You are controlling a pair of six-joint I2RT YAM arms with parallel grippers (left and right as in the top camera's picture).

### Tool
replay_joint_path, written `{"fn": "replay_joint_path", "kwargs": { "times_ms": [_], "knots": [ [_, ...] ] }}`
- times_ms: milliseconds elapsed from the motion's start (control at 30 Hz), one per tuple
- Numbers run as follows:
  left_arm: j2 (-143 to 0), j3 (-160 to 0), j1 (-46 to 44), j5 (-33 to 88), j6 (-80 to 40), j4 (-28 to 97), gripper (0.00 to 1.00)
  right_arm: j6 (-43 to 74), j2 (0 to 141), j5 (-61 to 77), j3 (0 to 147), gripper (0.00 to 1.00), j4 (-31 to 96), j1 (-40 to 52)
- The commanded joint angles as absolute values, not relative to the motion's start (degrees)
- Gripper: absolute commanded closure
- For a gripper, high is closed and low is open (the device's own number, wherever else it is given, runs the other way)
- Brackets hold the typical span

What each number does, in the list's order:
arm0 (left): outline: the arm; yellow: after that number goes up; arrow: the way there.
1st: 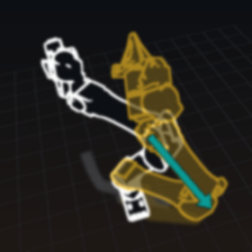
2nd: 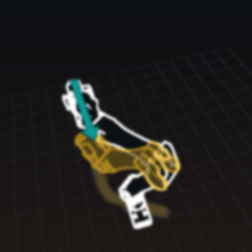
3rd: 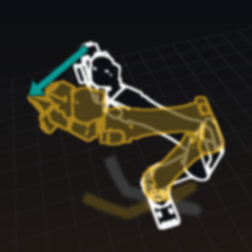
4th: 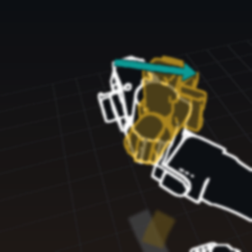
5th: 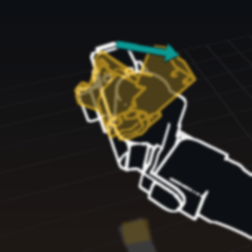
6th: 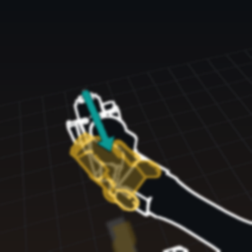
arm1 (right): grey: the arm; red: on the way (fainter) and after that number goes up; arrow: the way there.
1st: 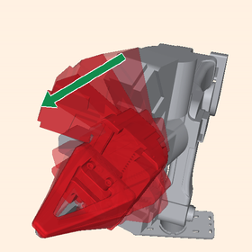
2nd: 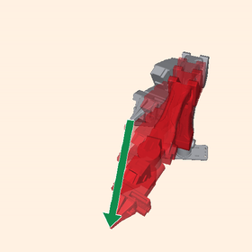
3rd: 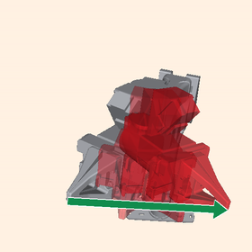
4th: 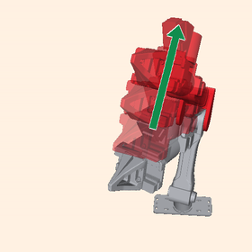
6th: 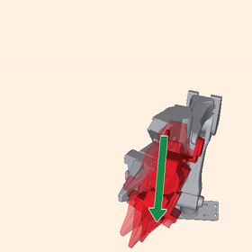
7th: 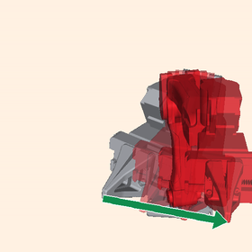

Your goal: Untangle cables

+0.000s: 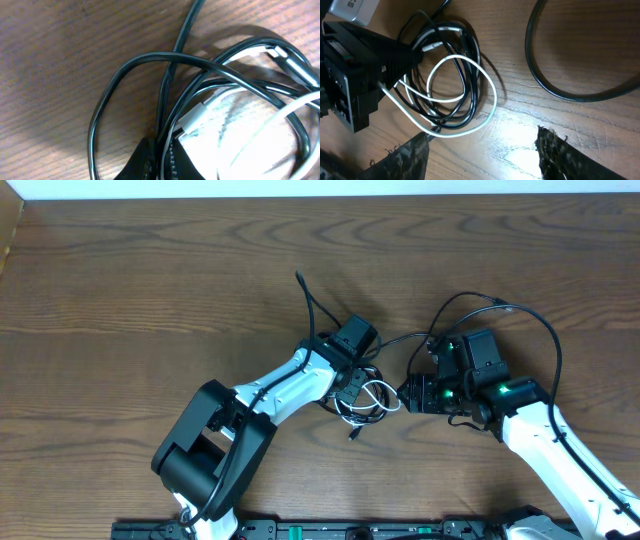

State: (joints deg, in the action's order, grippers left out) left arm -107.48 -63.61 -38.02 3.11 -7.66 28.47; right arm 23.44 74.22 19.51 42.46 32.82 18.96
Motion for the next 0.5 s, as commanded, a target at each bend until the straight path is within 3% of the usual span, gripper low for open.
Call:
{"fn": "replay_joint_path", "kwargs": {
  "times_ms": [0, 133, 300, 467],
  "knots": [
    [-104.81, -64.97, -37.93, 11.55, -7.77, 29.74, 0.93, 22.63, 74.39, 19.62, 42.35, 0.34, 33.01, 18.85],
    [-94.28, -65.56, -37.93, 21.67, -7.77, 29.93, 0.93, 22.63, 74.39, 18.83, 42.35, 0.34, 33.04, 18.85],
    [-80.09, -65.56, -37.93, 22.06, -7.77, 31.03, 0.92, 22.63, 74.39, 16.84, 42.33, 0.32, 32.97, 18.85],
    [-76.49, -65.54, -37.95, 22.11, -7.84, 31.94, 0.93, 22.65, 74.39, 16.86, 42.33, 0.32, 32.95, 18.85]
  ]
}}
